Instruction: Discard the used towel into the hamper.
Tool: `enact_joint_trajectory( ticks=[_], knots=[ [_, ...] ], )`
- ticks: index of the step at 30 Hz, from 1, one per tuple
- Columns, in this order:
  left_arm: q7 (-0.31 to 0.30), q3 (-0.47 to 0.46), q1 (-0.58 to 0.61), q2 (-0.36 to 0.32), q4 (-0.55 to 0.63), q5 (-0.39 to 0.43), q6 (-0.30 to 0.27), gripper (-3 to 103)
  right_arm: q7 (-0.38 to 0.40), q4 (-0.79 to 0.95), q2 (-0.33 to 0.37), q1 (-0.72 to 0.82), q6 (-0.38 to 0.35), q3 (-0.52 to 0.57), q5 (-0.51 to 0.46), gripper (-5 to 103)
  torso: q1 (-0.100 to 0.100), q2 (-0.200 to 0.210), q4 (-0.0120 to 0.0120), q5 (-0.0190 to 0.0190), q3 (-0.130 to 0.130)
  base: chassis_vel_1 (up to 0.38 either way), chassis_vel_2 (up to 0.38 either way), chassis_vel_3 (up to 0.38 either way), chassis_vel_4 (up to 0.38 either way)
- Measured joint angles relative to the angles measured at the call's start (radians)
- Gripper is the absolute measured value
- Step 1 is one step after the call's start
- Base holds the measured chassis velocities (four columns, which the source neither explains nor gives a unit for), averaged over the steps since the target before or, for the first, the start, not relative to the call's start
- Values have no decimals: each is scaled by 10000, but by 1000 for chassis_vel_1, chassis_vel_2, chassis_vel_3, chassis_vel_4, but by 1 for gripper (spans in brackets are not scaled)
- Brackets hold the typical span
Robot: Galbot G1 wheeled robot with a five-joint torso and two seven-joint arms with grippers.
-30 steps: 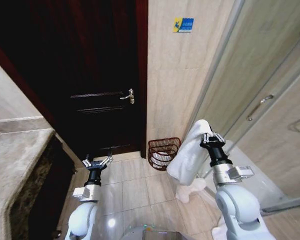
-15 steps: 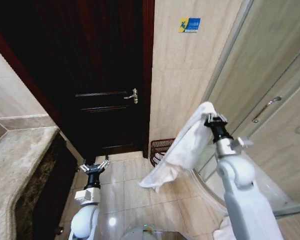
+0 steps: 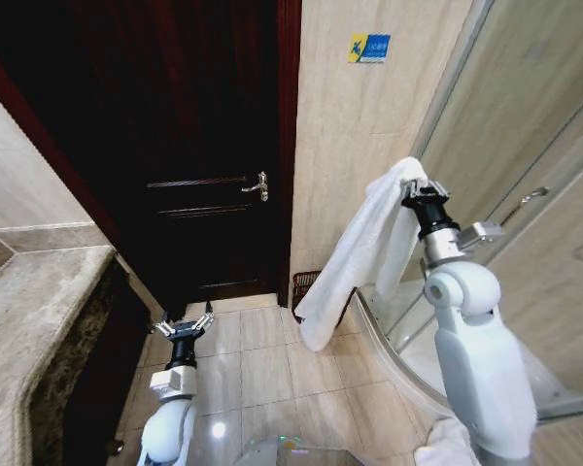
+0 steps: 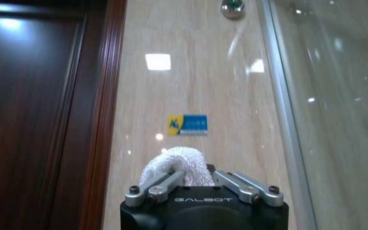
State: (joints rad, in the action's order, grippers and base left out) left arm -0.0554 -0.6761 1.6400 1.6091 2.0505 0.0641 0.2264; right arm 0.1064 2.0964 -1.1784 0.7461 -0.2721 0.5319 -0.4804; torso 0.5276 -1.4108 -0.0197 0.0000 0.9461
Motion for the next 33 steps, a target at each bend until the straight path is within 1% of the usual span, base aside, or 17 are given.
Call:
enact_joint_trajectory(
  ticks=[1, 3, 5, 8, 10, 12, 17, 22, 23, 24, 27, 29, 32, 33],
  knots=[
    [0, 0, 0, 0, 0, 0, 0, 100, 0, 0, 0, 0, 0, 0, 0, 4, 0, 0, 0, 0, 0, 0, 0, 0, 0],
    [5, 26, -28, -2, -70, -135, 0, 100, -5, -263, 21, -645, -92, -87, -160, 4, -1, 0, -1, 1, 0, 0, 0, 0, 0],
    [6, 27, -35, -2, -93, -167, 1, 100, -9, -376, 44, -871, -109, -119, -208, 4, 0, 0, -1, -1, 0, 0, 0, 0, 0],
    [11, 4, -57, -4, -219, -221, 7, 100, -82, -866, 152, -1715, -236, -222, -403, 4, 0, 0, -1, -1, 0, 0, 0, 0, 0],
    [11, -2, -57, -4, -234, -223, 8, 100, -95, -924, 171, -1810, -255, -232, -428, 4, 0, 0, -1, 0, 0, 0, 0, 0, 0],
    [-9, -33, -57, -5, -316, -227, 27, 100, -266, -1361, 295, -2392, -300, -304, -517, 4, -1, 0, -1, -1, 0, 0, 0, 0, 0],
    [-51, -19, -47, -8, -333, -311, 41, 100, -477, -2035, 408, -3062, -360, -369, -713, 4, 0, 0, 0, 1, 0, 0, 0, 0, 0],
    [-60, 43, -108, -9, -341, -487, 39, 100, -542, -2753, 352, -4039, -547, -447, -1034, 4, -1, 0, 2, 2, 0, 0, 0, 0, 0],
    [-62, 63, -112, -8, -341, -518, 34, 100, -570, -3000, 308, -4369, -549, -492, -1042, 4, -1, 1, 0, -1, 0, 0, 0, 0, 0],
    [-62, 63, -112, -8, -341, -518, 34, 100, -570, -3000, 308, -4369, -549, -492, -1042, 4, -1, 1, 0, -1, 0, 0, 0, 0, 0],
    [-65, 81, -100, -9, -318, -620, 29, 100, -636, -4014, 102, -5669, -549, -739, -922, 4, -1, 0, -2, -2, 0, 0, 0, 0, 0],
    [-66, 80, -92, -10, -313, -630, 29, 100, -653, -4158, 77, -5857, -550, -784, -878, 4, 0, 0, -3, -2, 0, 0, 0, 0, 0],
    [-68, 49, -24, -9, -293, -656, 81, 100, -800, -4922, 13, -6874, -587, -1118, -587, 4, 1, 1, -2, -2, 0, 0, 0, 0, 0],
    [-68, 49, -24, -9, -293, -656, 81, 100, -800, -4922, 13, -6874, -587, -1118, -587, 4, 1, 1, -2, -2, 0, 0, 0, 0, 0]
  ],
)
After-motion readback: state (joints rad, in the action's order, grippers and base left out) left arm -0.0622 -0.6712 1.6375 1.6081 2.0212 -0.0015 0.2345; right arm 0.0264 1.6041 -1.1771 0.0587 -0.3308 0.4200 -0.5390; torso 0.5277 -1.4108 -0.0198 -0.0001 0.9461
